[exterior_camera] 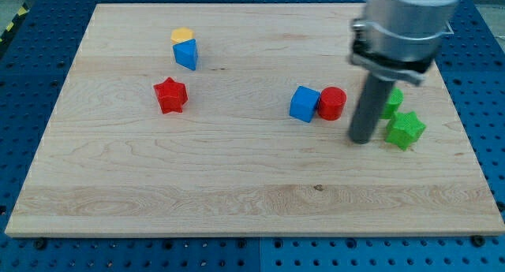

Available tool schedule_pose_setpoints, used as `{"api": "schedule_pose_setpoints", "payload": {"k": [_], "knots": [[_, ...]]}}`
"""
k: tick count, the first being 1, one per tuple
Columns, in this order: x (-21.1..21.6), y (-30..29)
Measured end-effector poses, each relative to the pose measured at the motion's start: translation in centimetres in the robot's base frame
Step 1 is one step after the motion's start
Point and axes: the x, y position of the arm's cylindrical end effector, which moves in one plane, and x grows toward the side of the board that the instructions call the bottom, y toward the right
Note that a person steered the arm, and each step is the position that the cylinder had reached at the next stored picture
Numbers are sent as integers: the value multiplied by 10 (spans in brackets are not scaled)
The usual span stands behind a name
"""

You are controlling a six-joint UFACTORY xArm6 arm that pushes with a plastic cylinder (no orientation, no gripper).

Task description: Move the blue cube close to the right side of the red star

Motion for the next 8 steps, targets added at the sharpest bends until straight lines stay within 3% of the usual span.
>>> {"api": "schedule_pose_setpoints", "payload": {"k": [1, 3, 5, 8], "knots": [[-28, 15], [-33, -88], [-59, -125], [-63, -210]]}}
